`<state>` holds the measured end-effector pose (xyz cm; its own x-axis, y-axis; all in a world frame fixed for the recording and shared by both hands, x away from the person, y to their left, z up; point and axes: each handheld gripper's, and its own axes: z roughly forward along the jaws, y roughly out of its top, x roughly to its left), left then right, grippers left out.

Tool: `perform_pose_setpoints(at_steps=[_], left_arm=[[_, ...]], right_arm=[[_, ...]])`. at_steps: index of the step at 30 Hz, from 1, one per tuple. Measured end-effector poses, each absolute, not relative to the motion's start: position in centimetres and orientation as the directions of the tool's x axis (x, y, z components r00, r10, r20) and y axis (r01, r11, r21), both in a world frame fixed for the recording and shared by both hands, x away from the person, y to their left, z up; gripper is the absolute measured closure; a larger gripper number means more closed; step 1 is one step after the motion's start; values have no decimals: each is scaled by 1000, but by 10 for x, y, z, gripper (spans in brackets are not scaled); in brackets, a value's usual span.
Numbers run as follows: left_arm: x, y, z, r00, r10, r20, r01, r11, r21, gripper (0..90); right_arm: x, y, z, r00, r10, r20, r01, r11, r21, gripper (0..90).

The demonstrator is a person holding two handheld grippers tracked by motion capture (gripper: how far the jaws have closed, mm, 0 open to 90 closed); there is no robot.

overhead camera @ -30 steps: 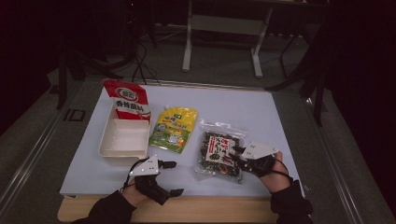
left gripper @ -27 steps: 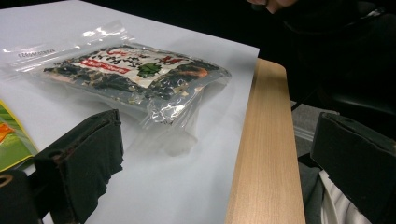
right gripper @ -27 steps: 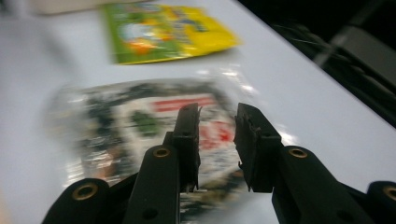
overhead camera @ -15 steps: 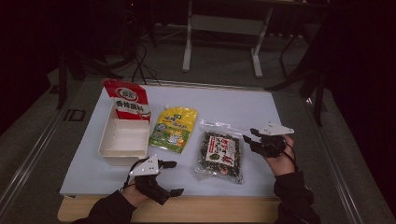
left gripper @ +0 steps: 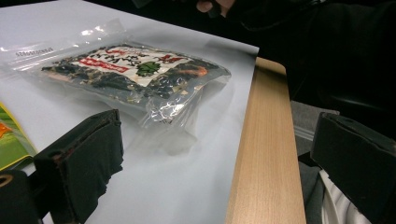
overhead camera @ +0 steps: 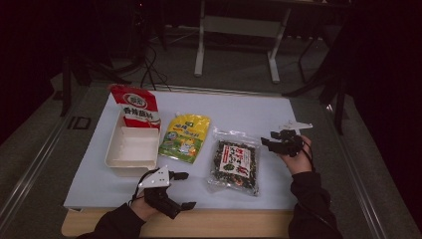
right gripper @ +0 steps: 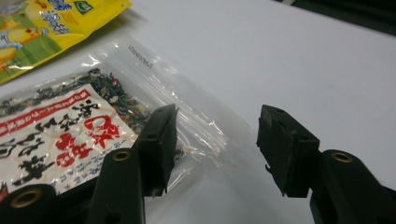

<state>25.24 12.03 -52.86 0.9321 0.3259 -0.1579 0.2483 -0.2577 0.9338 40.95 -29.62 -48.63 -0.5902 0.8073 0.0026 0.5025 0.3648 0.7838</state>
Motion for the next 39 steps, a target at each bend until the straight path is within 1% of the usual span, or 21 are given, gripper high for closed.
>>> perform_pose_setpoints(at_steps=[12,16,22,24,28,31,33,34,35,36,39], left_arm=[[253,120,-530,933,324,-160,250,-260,933,31],[251,119,-529,935,324,-141,236,-272,933,31],[250,119,-530,934,326,-144,239,-272,932,31],[250,120,-530,933,328,-146,241,-272,932,31],[250,121,-531,933,329,-144,241,-274,931,31],[250,121,-531,933,330,-146,242,-274,931,31],[250,121,-531,933,330,-146,242,-274,931,31],[250,121,-531,932,330,-147,244,-274,930,31],[250,121,-531,932,330,-147,244,-273,931,31],[250,121,-531,932,330,-147,243,-273,931,31],[250,121,-531,933,330,-144,241,-276,931,31]], right_arm=[[439,-299,-504,-569,818,85,587,332,739,430],[446,-301,-510,-563,819,112,614,324,720,419],[451,-299,-517,-564,816,126,640,335,691,411],[454,-299,-521,-563,811,158,661,327,676,402],[458,-300,-526,-556,812,178,680,321,660,403],[459,-300,-528,-561,803,202,687,315,655,438],[459,-300,-528,-563,796,220,691,308,654,438],[459,-300,-528,-563,796,220,691,308,654,463],[459,-299,-529,-573,785,236,692,308,653,540],[459,-299,-529,-579,778,246,692,309,653,559],[458,-298,-528,-594,776,213,676,338,655,654]])
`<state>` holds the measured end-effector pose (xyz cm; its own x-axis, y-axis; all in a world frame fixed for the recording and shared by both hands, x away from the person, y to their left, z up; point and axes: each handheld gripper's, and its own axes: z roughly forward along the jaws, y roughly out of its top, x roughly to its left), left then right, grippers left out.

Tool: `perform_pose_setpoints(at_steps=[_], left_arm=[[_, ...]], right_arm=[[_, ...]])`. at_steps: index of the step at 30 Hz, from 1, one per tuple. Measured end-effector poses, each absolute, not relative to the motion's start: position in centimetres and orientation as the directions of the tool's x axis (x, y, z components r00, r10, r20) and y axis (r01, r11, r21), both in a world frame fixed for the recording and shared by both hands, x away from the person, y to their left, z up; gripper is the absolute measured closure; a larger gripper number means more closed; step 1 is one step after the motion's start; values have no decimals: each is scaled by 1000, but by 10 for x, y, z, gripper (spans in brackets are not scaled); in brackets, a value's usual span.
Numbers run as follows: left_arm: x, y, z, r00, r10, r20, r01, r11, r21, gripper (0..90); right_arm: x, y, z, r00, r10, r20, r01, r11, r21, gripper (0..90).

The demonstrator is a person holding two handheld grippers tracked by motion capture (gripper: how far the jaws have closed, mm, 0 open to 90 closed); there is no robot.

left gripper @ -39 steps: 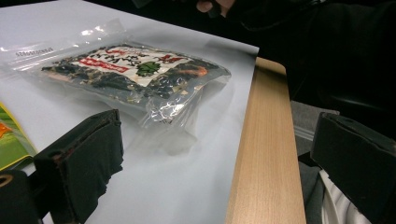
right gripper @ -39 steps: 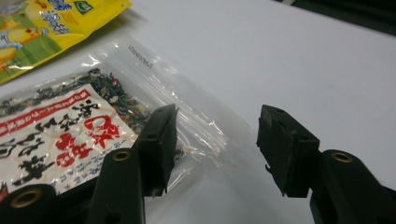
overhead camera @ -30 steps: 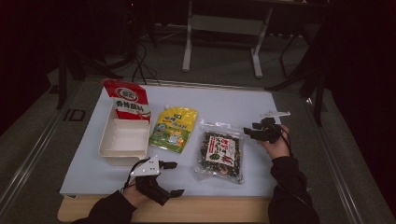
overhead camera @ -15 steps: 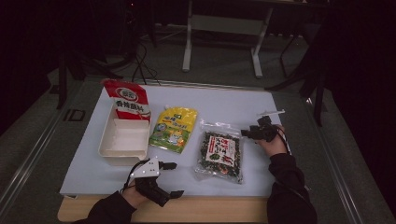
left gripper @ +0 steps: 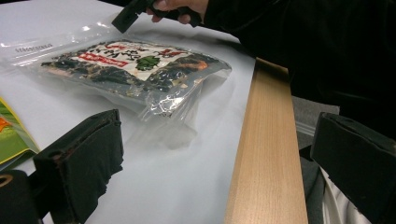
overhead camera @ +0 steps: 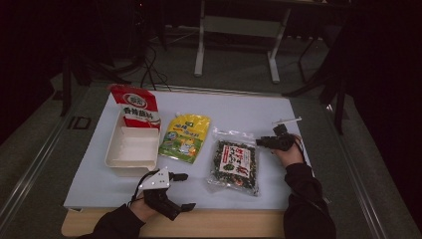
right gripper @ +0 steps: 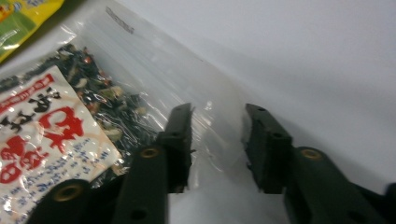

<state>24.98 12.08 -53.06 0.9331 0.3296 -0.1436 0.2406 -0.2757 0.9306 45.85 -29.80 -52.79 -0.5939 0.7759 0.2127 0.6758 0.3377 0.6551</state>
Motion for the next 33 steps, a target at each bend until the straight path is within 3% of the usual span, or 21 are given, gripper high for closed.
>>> perform_pose_setpoints(at_steps=[3,6,7,9,19,33], left_arm=[[250,121,-530,933,330,-146,243,-275,930,31],[250,121,-530,932,330,-148,244,-273,931,31],[250,121,-530,932,330,-146,243,-275,930,31],[250,121,-530,933,330,-145,242,-275,931,31],[250,122,-528,932,333,-147,242,-267,933,31],[253,125,-522,920,373,-122,231,-264,936,31]], right_arm=[[457,-298,-527,-604,777,179,661,361,658,772],[457,-296,-526,-608,776,166,656,374,656,791],[455,-293,-523,-616,775,142,640,388,663,882],[454,-292,-522,-620,772,140,633,387,671,900],[443,-285,-509,-648,758,81,589,430,684,900],[420,-277,-461,-701,712,-42,440,478,760,900]])
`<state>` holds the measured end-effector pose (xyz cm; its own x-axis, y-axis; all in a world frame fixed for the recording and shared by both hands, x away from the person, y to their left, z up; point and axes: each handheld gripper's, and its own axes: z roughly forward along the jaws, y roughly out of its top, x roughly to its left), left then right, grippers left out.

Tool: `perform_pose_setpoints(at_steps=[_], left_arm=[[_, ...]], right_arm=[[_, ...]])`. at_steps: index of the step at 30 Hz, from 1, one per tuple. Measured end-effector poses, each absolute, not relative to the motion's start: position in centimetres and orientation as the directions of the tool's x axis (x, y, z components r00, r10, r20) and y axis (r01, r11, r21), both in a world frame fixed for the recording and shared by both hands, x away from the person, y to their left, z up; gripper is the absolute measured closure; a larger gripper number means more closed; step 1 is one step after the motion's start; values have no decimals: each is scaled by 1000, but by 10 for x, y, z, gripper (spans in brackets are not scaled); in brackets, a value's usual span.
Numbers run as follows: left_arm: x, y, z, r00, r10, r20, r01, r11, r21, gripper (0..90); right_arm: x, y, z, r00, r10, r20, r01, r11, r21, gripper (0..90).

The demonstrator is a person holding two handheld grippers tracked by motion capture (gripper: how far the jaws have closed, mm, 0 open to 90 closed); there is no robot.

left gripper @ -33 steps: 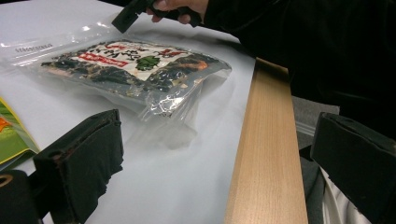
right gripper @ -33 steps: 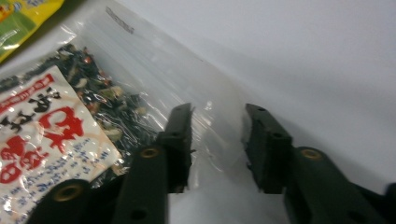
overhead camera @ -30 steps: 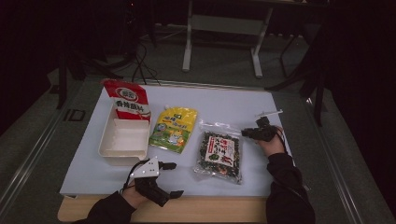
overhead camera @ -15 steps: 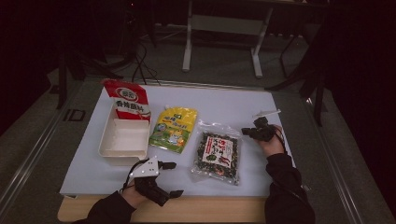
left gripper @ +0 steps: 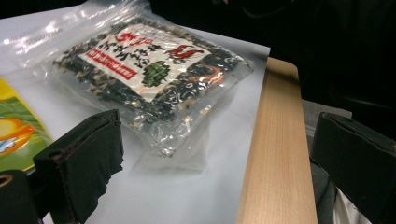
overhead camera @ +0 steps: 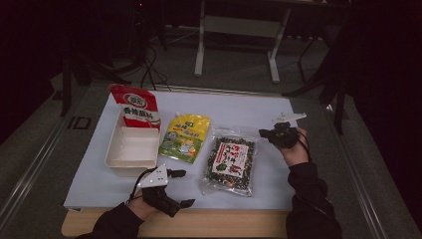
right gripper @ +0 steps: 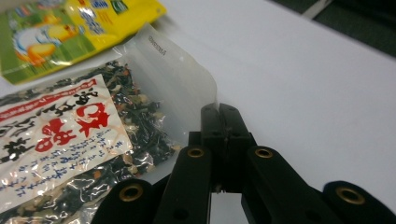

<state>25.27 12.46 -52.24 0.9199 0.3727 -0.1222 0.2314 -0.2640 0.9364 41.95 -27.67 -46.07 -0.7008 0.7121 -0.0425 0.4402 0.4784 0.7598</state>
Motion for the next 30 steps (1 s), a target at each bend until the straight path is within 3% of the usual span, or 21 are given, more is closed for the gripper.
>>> perform_pose_setpoints(at_steps=[10,15,30], left_arm=[[257,130,-513,905,398,-149,264,-249,932,48],[258,130,-503,898,418,-140,280,-296,913,48],[268,129,-479,880,462,-113,259,-267,928,42]], right_arm=[[399,-268,-427,-744,658,-117,319,503,803,900],[388,-264,-412,-769,623,-145,257,509,822,900],[349,-241,-365,-830,504,-239,72,522,850,900]])
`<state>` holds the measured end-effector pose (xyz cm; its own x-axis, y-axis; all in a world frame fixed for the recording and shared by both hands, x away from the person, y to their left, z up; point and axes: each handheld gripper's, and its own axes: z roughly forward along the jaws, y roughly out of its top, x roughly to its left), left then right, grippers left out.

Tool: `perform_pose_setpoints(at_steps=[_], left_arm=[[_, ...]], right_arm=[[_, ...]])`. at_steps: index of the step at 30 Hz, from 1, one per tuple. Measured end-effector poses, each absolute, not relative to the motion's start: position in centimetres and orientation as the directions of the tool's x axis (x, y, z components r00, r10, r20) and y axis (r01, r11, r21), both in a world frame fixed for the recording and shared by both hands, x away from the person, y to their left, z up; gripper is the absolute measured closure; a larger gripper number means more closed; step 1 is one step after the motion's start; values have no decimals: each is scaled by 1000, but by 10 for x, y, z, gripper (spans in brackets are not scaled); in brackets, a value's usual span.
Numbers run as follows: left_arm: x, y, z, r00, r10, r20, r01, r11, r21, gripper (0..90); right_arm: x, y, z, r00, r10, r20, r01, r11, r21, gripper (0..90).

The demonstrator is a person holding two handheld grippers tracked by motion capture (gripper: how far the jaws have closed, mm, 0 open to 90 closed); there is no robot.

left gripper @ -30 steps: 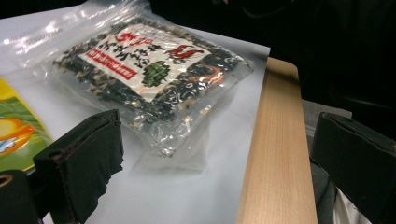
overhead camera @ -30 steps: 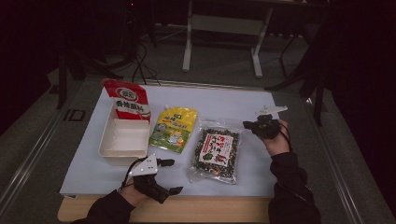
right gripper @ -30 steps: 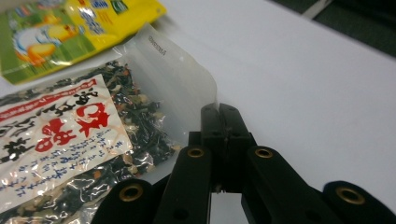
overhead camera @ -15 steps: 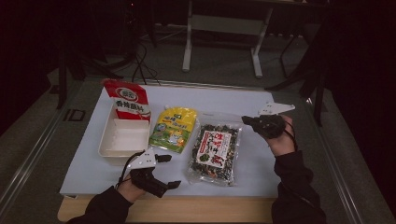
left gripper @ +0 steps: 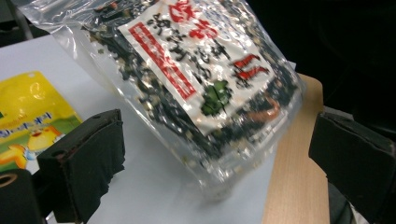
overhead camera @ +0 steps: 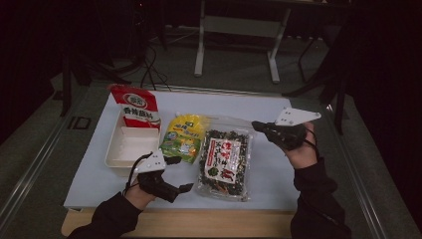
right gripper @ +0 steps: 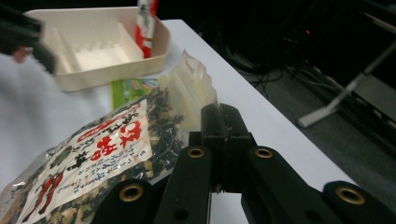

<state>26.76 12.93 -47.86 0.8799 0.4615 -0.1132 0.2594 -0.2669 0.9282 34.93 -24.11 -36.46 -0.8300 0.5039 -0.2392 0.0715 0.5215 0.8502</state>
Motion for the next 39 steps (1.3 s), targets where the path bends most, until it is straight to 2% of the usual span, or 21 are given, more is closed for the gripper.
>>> perform_pose_setpoints(at_steps=[5,14,24,31,36,37,39], left_arm=[[270,123,-473,879,467,-96,245,-271,931,42],[275,123,-471,869,481,-117,267,-255,930,42],[283,134,-480,845,502,-182,333,-228,915,35],[286,126,-486,855,485,-186,337,-246,909,37],[292,119,-486,881,438,-180,317,-264,911,90],[294,118,-486,889,421,-183,313,-265,912,133],[295,116,-487,892,412,-184,311,-267,912,161]], right_arm=[[337,-234,-359,-857,453,-245,25,513,858,900],[315,-223,-354,-892,368,-261,-37,516,856,900],[297,-228,-356,-918,310,-247,-65,497,866,900],[289,-236,-356,-939,266,-218,-67,480,875,900],[284,-239,-354,-944,254,-210,-62,489,870,900],[284,-240,-354,-944,253,-211,-63,491,869,900],[284,-240,-354,-943,257,-212,-61,492,869,900]])
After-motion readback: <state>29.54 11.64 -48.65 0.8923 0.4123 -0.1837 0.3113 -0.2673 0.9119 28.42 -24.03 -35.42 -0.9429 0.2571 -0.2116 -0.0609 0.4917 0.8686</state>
